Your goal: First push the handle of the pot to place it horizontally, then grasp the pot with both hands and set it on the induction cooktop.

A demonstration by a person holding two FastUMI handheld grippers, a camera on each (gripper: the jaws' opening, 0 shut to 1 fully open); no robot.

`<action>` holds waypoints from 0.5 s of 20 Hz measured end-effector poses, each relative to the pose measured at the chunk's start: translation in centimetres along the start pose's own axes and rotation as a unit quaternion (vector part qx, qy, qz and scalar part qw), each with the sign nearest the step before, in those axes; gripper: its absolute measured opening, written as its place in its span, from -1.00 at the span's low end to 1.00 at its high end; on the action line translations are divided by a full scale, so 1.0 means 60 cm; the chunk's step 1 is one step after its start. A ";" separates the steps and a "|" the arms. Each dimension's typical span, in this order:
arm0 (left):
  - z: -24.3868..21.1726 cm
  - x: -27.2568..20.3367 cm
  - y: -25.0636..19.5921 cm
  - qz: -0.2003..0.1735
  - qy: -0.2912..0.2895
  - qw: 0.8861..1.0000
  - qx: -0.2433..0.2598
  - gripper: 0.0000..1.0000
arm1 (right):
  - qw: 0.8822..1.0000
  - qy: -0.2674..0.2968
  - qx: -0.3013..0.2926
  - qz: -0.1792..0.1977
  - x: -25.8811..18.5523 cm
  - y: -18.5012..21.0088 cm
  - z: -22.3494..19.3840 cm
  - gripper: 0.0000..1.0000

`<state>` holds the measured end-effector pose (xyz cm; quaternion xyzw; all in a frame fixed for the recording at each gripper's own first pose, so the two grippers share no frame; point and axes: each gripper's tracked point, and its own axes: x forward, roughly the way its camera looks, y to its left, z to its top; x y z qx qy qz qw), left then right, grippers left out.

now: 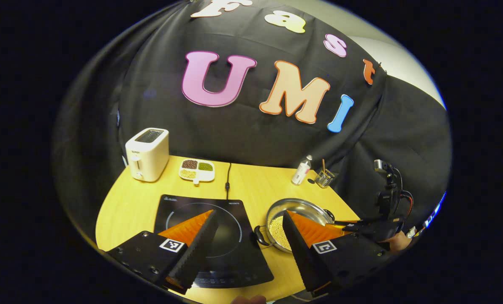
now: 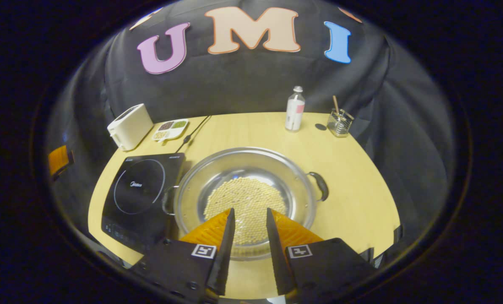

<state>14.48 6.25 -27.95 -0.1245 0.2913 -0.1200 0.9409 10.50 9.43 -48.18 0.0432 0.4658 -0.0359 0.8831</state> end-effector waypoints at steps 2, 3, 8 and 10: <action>-0.019 0.022 -0.005 0.006 0.019 1.000 0.010 0.89 | 1.000 0.005 0.004 -0.004 0.014 -0.039 0.004 0.18; -0.031 0.031 -0.013 0.009 0.030 0.999 0.007 0.89 | 1.000 0.007 0.008 -0.004 0.022 -0.056 0.008 0.34; -0.105 0.089 -0.061 0.014 0.103 0.995 -0.002 0.89 | 1.000 0.016 0.015 0.011 0.071 -0.130 0.021 0.92; -0.134 0.112 -0.063 0.030 0.124 0.992 -0.003 0.90 | 1.000 0.023 0.002 0.017 0.095 -0.153 0.021 0.92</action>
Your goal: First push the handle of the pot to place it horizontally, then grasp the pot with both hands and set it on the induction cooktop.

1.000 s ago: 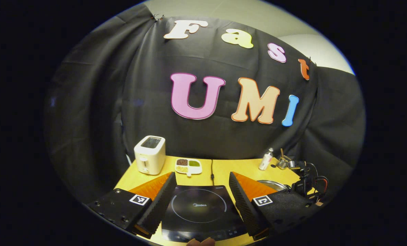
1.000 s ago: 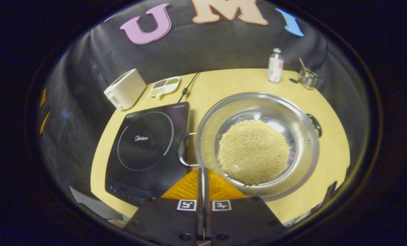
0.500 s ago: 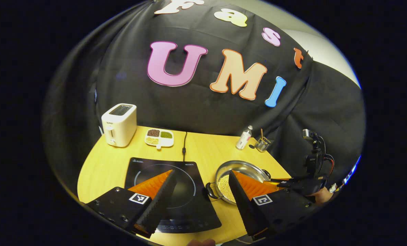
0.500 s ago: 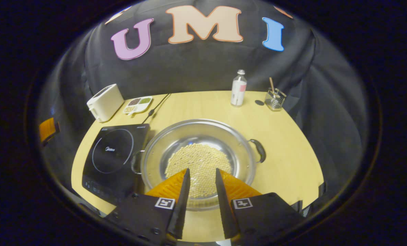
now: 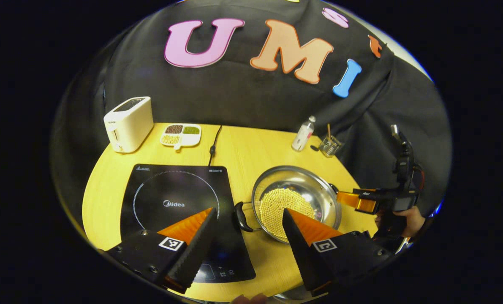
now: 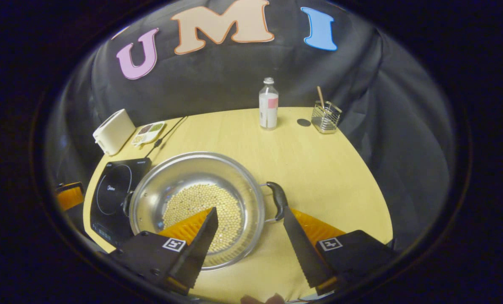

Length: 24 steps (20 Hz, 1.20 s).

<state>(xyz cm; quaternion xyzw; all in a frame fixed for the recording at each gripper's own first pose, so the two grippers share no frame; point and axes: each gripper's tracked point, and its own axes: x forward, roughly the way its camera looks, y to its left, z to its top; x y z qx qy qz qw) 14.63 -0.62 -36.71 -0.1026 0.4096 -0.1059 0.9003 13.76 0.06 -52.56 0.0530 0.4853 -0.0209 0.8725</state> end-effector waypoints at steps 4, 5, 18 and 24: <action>-0.036 0.061 0.003 0.037 0.031 0.999 -0.007 0.90 | 0.999 0.022 -0.016 0.028 0.045 -0.022 -0.005 0.92; -0.048 0.078 0.001 0.039 0.043 0.998 -0.013 0.91 | 0.999 0.030 -0.019 0.034 0.055 -0.026 -0.009 0.92; -0.098 0.163 0.000 0.077 0.125 0.989 0.023 0.84 | 0.993 0.094 0.007 0.074 0.142 -0.052 -0.054 0.84; -0.092 0.183 -0.002 0.085 0.142 0.986 0.038 0.74 | 0.992 0.111 0.006 0.066 0.165 -0.067 -0.069 0.92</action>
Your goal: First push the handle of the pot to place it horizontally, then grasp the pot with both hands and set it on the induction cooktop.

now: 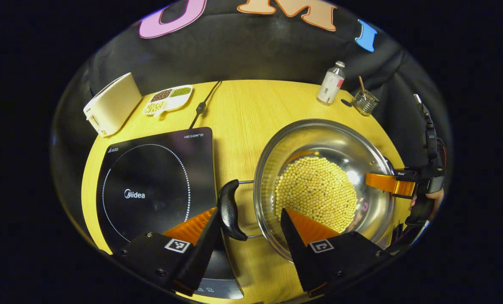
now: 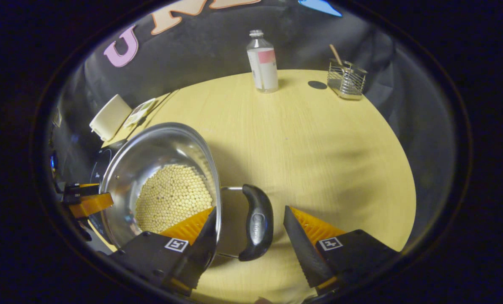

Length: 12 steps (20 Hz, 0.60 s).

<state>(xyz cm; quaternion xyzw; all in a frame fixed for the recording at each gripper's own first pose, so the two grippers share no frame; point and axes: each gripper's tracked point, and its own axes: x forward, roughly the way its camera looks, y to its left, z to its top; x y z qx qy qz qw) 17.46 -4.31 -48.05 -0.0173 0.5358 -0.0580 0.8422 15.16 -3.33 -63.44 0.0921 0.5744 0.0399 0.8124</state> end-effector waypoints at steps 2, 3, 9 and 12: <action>-0.013 0.011 -0.014 -0.007 0.021 1.000 -0.018 0.52 | 1.000 0.002 0.001 -0.003 0.003 -0.004 -0.004 0.80; -0.019 0.015 -0.020 -0.008 0.028 0.999 -0.025 0.50 | 1.000 0.004 0.002 -0.006 0.005 -0.009 -0.007 0.75; -0.016 0.050 -0.025 0.006 0.031 0.999 -0.023 0.50 | 1.000 0.012 0.019 0.001 0.013 -0.006 -0.012 0.70; -0.017 0.062 -0.020 0.014 0.040 0.999 -0.013 0.51 | 0.999 0.017 0.036 -0.003 0.007 -0.009 -0.016 0.36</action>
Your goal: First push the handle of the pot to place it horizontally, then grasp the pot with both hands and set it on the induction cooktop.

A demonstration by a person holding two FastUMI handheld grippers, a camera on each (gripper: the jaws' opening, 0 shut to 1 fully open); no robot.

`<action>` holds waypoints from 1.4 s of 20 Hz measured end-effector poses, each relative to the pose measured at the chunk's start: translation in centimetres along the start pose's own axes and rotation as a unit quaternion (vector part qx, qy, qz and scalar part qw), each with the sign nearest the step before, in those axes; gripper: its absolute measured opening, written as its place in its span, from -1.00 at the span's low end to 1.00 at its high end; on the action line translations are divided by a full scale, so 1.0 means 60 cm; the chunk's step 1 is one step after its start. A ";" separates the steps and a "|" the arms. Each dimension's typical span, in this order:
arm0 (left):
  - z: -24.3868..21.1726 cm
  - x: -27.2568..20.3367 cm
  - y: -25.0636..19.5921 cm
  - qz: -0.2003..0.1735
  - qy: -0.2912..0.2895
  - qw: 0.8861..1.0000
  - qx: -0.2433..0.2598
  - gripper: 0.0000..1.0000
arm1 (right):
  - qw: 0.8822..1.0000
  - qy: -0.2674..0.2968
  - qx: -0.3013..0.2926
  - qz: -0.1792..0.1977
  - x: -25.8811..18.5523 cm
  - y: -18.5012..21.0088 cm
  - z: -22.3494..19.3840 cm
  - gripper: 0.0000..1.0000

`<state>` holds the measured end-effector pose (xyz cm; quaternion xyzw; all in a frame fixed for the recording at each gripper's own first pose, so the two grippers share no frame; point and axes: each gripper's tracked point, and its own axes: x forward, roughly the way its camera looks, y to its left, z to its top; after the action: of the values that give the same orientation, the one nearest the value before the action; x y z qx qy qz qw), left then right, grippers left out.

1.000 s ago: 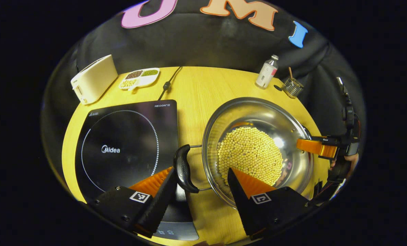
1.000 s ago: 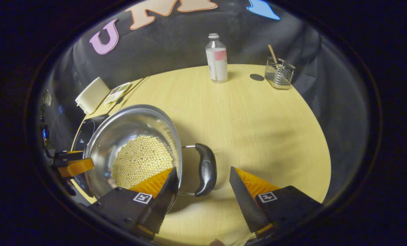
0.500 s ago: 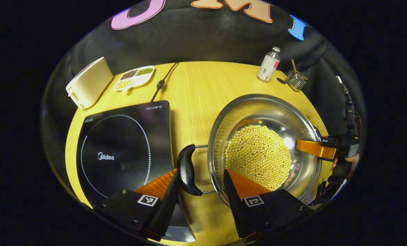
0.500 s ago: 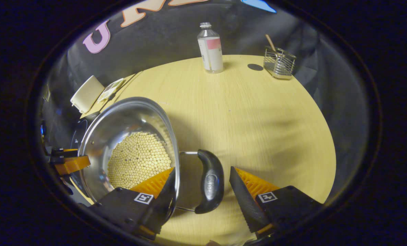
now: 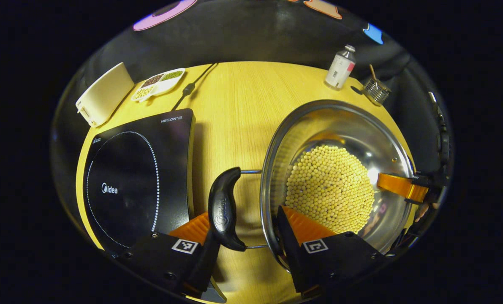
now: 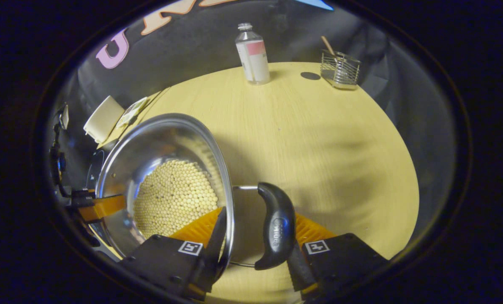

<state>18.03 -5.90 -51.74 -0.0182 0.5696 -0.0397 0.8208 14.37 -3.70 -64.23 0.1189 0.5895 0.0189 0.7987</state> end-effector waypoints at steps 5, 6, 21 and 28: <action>-0.014 -0.021 -0.009 -0.015 0.013 1.000 -0.016 0.38 | 0.999 0.007 0.032 0.004 -0.007 -0.004 0.004 0.17; -0.017 -0.030 -0.011 -0.015 0.011 1.000 -0.023 0.38 | 0.999 0.006 0.033 0.004 -0.013 -0.003 0.005 0.15; 0.054 -0.200 0.130 0.018 -0.096 0.992 -0.075 0.35 | 0.996 -0.056 0.023 0.070 -0.104 0.195 0.076 0.25; 0.033 -0.220 0.289 0.001 -0.100 0.989 -0.107 0.33 | 0.997 -0.051 0.005 0.055 -0.097 0.363 0.058 0.14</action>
<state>16.06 12.48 -40.00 -0.1092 0.4861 0.0246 0.8667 18.28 15.88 -53.17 0.1561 0.5410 0.0534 0.8247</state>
